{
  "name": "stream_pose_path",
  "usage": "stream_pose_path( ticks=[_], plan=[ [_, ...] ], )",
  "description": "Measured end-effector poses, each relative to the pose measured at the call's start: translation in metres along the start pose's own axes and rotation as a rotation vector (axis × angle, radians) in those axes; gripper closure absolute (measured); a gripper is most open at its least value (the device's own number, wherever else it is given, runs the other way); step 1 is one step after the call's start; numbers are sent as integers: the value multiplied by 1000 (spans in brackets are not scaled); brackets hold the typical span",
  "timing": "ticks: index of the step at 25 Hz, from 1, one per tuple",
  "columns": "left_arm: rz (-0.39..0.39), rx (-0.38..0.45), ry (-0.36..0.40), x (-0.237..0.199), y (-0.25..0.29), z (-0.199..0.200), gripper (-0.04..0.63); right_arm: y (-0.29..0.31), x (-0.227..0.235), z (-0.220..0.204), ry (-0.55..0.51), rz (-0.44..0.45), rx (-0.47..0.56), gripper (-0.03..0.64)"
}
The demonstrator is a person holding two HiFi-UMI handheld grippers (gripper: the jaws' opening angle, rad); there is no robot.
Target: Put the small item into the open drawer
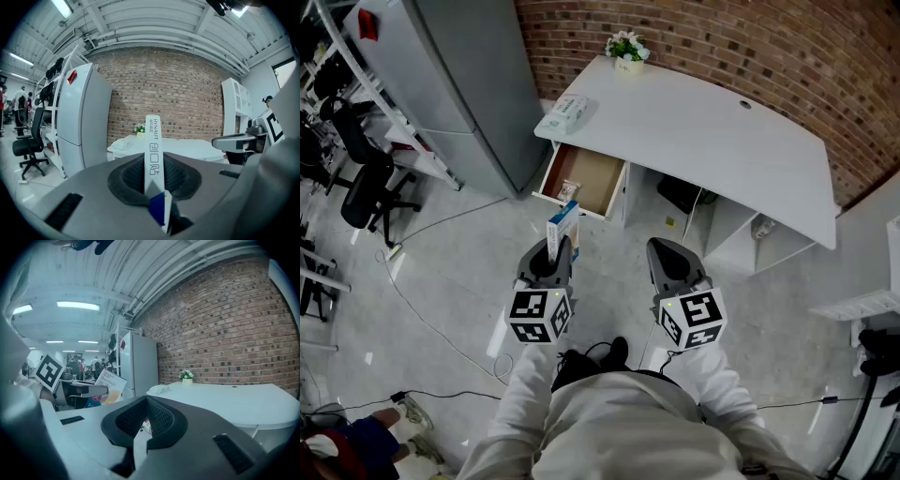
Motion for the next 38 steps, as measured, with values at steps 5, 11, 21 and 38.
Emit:
stream_pose_path(
  ticks=[5,11,21,38],
  plan=[
    [-2,-3,-5,0,-3,1,526,0,-1,2,13,-9,5,591],
    [22,-2,-15,-2,-6,2,526,0,2,-2,45,-15,-2,591],
    [8,-47,-32,-31,22,-6,526,25,11,-10,53,-84,-29,591],
    [-87,-145,-44,-160,140,-1,526,178,8,10,90,-171,-102,591]
  ],
)
Point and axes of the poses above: the fingertips, and each gripper's own axes: y forward along the fingers, x to its right, z out of its top, the point moved 7 cm from there along -y, backward along the fingers, and after that the axes turned 12 degrees about -z, right-handed, at the moved point
